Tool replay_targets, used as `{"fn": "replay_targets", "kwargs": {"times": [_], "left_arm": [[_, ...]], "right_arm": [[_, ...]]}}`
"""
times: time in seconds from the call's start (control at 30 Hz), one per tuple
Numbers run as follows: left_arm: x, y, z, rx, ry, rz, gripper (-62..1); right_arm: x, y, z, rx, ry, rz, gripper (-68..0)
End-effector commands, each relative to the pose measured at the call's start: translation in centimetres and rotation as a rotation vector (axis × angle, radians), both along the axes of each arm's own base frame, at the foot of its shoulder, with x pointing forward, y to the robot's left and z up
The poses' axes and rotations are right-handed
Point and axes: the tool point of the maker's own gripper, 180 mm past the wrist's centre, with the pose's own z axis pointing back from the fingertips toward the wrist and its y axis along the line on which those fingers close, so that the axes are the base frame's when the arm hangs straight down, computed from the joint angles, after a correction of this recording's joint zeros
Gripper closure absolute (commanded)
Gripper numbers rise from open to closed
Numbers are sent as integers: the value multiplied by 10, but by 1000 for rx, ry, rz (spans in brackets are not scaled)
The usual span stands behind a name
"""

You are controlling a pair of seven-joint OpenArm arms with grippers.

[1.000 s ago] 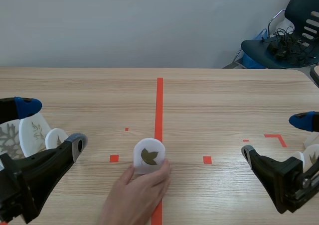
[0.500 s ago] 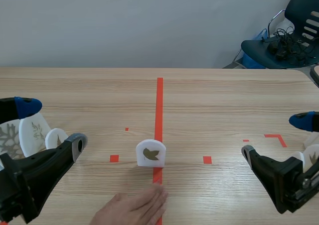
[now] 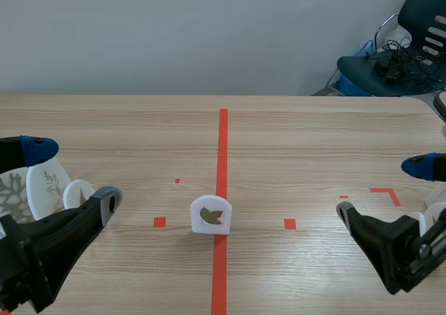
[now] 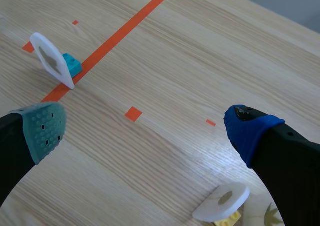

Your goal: Do the leaf sorting experiment

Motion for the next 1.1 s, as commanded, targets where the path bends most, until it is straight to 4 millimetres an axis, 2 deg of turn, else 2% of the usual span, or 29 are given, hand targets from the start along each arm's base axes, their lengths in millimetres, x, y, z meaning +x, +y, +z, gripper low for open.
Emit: {"fn": "replay_targets", "kwargs": {"times": [0.0, 0.13, 0.27, 0.5, 0.77, 1.07], "left_arm": [[1, -4, 8, -23, -21, -8, -623], [1, -4, 7, -23, -21, -8, -623], [1, -4, 7, -23, -21, -8, -623], [1, -4, 7, -23, -21, -8, -623], [1, -4, 7, -23, -21, -8, -623], [1, -4, 8, -23, -21, -8, -623]], "right_arm": [[12, 5, 16, 12, -55, 15, -679], [15, 29, 17, 39, -53, 124, -679], [19, 50, 9, 59, -41, 195, -679], [28, 79, -29, 82, 24, 239, -679], [34, 123, -74, 137, 98, 289, -679], [50, 162, -89, 106, 27, 348, -679]]}}
